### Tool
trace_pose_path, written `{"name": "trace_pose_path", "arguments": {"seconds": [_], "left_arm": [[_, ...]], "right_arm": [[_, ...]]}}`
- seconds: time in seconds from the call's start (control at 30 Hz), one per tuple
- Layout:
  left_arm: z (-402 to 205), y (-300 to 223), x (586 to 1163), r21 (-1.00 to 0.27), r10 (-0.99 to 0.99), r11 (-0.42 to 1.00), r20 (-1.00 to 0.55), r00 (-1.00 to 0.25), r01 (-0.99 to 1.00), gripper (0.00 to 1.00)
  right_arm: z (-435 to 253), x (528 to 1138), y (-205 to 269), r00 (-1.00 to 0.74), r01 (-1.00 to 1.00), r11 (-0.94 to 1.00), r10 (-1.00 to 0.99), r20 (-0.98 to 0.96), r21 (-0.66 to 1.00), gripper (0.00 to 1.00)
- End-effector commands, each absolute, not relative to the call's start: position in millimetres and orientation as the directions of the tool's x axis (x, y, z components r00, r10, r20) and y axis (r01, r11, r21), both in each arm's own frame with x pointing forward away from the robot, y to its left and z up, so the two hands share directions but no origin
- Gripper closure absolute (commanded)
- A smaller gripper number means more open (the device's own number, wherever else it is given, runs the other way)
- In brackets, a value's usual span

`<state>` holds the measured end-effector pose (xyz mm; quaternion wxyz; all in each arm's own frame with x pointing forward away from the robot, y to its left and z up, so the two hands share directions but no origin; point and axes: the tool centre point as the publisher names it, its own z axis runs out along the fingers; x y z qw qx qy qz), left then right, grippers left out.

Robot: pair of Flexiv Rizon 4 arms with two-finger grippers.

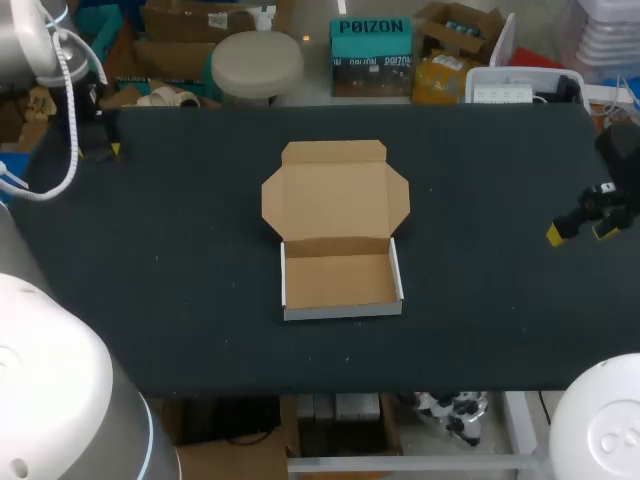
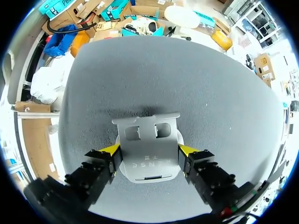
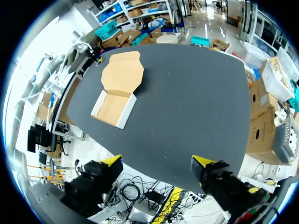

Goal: Assemble the packaging by folding the flat box into shape, placing the metal phone stand inside, and closing the box properly

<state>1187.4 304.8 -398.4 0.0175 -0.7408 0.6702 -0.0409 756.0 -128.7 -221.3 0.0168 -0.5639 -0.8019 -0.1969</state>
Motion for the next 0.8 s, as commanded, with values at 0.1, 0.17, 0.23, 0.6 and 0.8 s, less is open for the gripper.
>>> {"name": "trace_pose_path", "arguments": {"seconds": [0.1, 0.17, 0.23, 0.6, 0.8], "left_arm": [[-397.4, 305.3, 1191.7, -0.017, -0.994, -0.105, 0.034, 0.105, -0.994, 0.24], [-397.8, 304.7, 1191.1, -0.015, -0.994, -0.106, 0.033, 0.105, -0.994, 0.22], [-398.1, 304.4, 1190.7, -0.013, -0.994, -0.107, 0.033, 0.106, -0.994, 0.18], [-399.7, 302.1, 1191.8, -0.006, -0.993, -0.112, 0.024, 0.112, -0.994, 0.85], [-397.6, 305.2, 1190.6, -0.013, -0.992, -0.122, 0.027, 0.121, -0.992, 1.00]], "right_arm": [[-218.6, 755.2, -128.8, -0.363, 0.912, 0.287, 0.898, 0.249, 0.292, 0.00], [-218.6, 755.2, -128.8, -0.363, 0.912, 0.287, 0.898, 0.249, 0.292, 0.00], [-218.6, 755.2, -128.8, -0.363, 0.912, 0.287, 0.898, 0.249, 0.292, 0.00], [-218.6, 755.2, -128.8, -0.363, 0.912, 0.287, 0.898, 0.249, 0.292, 0.00], [-218.6, 755.2, -128.8, -0.363, 0.912, 0.287, 0.898, 0.249, 0.292, 0.00]]}}
